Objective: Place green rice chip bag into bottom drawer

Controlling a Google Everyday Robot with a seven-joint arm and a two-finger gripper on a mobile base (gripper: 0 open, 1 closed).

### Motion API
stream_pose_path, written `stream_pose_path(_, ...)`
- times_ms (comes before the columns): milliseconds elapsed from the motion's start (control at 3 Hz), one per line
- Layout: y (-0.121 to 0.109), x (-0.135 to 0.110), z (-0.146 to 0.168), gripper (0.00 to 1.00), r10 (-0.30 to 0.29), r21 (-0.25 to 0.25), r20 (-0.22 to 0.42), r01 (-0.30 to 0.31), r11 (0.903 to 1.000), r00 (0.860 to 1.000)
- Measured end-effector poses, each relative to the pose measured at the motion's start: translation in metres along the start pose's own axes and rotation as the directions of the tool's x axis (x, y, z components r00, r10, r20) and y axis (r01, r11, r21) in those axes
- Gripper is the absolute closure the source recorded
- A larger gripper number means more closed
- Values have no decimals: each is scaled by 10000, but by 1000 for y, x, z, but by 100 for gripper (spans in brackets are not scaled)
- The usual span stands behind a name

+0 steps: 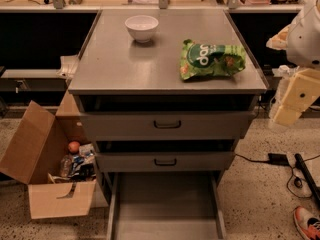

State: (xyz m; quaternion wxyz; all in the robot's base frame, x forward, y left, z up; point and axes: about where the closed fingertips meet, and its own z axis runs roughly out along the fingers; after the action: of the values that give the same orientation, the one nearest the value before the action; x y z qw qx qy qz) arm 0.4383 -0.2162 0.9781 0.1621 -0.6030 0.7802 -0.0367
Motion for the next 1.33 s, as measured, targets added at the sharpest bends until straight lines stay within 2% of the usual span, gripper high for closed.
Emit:
stream_pose_path(333, 0, 0, 0, 0, -5, 5, 3, 5, 10000, 10000)
stream_pose_path(667, -23, -12, 1, 0, -348, 375, 171, 342, 9987, 9992)
stream_pose_path(1000, -71, -32, 9, 0, -707, 910, 576, 653, 9937, 9958)
stream_pose_path(1333, -122, -43, 38, 0, -158, 1209, 1601, -37, 9927, 9870)
